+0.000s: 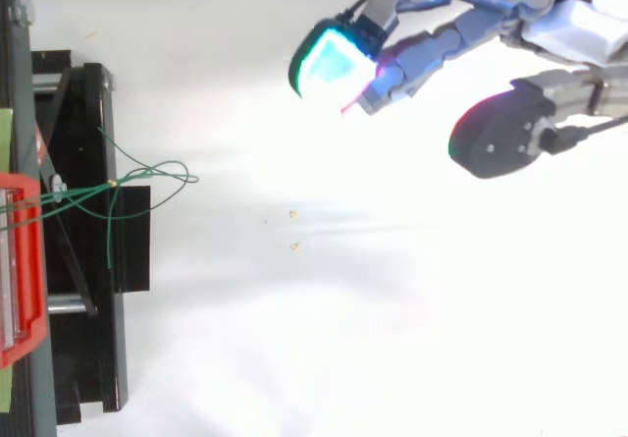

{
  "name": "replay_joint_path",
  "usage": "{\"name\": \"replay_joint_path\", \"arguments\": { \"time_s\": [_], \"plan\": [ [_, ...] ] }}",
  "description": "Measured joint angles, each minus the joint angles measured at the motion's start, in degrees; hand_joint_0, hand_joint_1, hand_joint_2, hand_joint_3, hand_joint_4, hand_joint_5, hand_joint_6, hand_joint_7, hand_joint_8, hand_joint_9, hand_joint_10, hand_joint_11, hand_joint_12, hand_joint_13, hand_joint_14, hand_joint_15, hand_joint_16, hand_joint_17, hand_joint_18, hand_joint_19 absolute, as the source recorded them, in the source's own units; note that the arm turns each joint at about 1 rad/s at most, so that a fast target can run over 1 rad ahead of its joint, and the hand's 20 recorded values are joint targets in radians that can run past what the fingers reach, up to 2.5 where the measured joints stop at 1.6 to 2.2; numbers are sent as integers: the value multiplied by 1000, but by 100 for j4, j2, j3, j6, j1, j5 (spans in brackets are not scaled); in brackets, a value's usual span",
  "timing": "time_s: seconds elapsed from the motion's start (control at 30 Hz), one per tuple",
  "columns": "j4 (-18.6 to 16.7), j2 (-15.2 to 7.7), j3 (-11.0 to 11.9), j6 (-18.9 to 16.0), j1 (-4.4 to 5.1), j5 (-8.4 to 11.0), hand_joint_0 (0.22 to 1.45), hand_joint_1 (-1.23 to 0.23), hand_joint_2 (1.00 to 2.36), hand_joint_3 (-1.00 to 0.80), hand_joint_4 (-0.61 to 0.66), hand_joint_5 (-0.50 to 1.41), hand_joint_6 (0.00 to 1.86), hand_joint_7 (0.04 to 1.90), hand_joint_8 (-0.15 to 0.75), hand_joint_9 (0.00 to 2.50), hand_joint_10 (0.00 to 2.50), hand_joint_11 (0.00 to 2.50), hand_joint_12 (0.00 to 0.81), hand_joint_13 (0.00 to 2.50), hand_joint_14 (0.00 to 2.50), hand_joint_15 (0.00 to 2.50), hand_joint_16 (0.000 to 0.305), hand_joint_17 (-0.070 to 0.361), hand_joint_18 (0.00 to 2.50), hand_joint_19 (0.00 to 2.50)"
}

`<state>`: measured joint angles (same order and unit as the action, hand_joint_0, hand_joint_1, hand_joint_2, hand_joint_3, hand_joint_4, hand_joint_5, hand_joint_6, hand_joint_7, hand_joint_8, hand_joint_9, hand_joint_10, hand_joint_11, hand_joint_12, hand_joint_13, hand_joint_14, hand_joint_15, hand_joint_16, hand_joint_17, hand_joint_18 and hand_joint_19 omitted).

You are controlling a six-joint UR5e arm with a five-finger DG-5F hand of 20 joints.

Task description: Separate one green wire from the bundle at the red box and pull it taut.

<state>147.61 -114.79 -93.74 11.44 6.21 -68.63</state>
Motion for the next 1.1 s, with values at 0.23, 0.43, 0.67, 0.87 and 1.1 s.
{"name": "replay_joint_path", "arguments": {
  "time_s": [0.23, 0.43, 0.67, 0.87, 1.1],
  "plan": [
    [-186, -554, 523, 212, 17, 283, 520, -589, 1004, -457, 307, -161, 503, 781, 348, 804, 8, 188, 416, 611, 8, 204, 62, 140, 642, 472],
    [-445, -639, 669, 870, 100, 448, 520, -585, 1004, -452, 305, -160, 503, 779, 348, 808, 8, 191, 413, 608, 8, 207, 62, 140, 639, 473],
    [-614, -821, 775, 1264, 148, 507, 524, -574, 1005, -448, 307, -158, 503, 784, 349, 819, 8, 200, 411, 612, 8, 209, 61, 138, 637, 475],
    [-256, -1536, 1492, 785, 133, 429, 527, -569, 1005, -451, 308, -156, 503, 782, 349, 835, 8, 208, 410, 623, 8, 209, 61, 137, 636, 476],
    [181, -1823, 1999, 664, 158, 381, 528, -564, 1006, -449, 310, -154, 503, 789, 348, 839, 8, 206, 409, 630, 8, 217, 61, 137, 635, 484]
  ]
}}
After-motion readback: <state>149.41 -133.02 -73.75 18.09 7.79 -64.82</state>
